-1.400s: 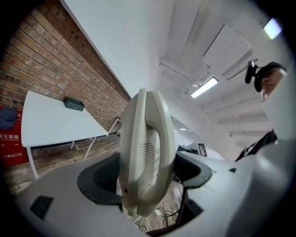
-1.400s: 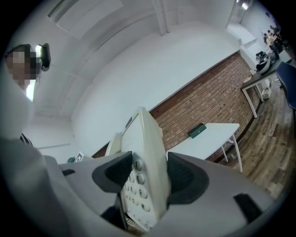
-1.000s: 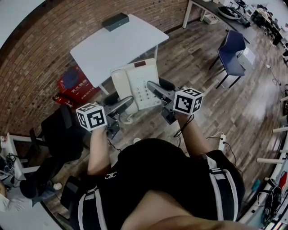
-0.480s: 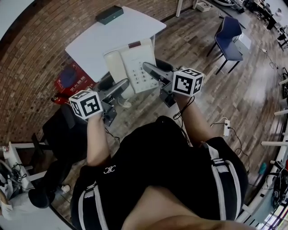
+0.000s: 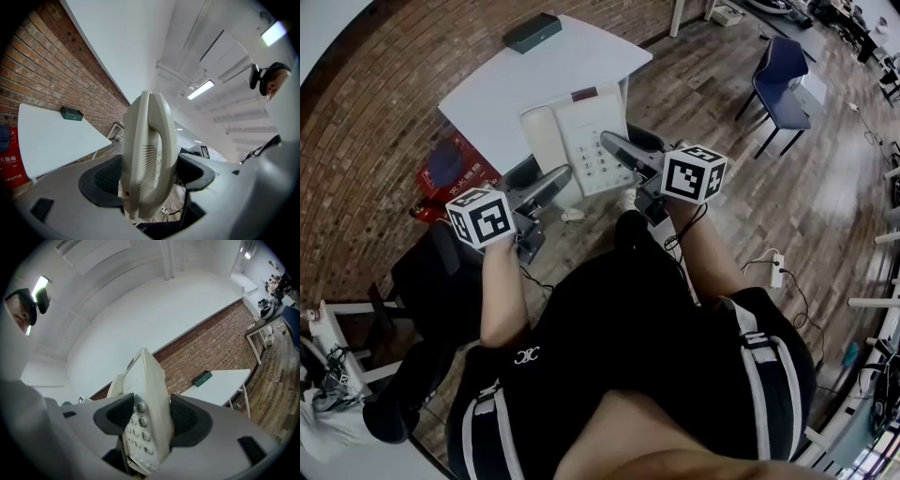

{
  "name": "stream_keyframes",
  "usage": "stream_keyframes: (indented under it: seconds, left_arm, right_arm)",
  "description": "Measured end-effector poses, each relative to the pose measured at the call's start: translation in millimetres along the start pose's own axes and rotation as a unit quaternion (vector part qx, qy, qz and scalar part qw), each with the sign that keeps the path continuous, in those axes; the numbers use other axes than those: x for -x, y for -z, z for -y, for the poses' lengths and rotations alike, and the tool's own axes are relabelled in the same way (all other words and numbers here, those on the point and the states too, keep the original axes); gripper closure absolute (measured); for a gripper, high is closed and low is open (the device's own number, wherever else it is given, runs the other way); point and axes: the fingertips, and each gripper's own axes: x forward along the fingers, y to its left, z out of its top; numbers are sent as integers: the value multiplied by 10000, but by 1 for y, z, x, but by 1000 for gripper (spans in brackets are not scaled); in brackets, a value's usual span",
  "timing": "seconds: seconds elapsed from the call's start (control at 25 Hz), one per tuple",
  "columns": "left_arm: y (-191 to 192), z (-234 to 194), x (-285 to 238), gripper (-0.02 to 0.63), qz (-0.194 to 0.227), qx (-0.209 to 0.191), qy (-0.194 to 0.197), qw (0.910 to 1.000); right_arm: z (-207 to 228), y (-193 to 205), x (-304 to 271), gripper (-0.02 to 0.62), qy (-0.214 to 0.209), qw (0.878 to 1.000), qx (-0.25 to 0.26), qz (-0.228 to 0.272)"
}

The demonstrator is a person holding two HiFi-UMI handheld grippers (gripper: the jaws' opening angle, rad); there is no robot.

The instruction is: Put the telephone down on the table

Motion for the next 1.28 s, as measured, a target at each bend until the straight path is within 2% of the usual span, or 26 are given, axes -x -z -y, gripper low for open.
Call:
stream_keyframes:
  seconds: [0.16, 0.44, 0.64, 0.88, 1.28]
  left_arm:
    - [-8, -22, -9, 241, -27, 47, -44, 10000]
    - [-45, -68, -39, 241, 56, 30, -128, 9999]
    - [-68, -106, -67, 241, 81, 66, -205, 9997]
    - [-98, -155, -102, 241, 154, 294, -407, 9986]
    - [-164, -229, -180, 241, 190, 565, -759, 9953]
  right_arm:
    - [18, -2, -18, 368, -8, 10000, -80, -38]
    - [61, -26, -64, 368, -77, 9999, -143, -16]
    - [100, -45, -99, 368, -155, 9997, -167, -93]
    - [150, -67, -145, 368, -275, 9985, -298, -368]
    - [246, -127, -219, 368, -552, 9947, -460, -731]
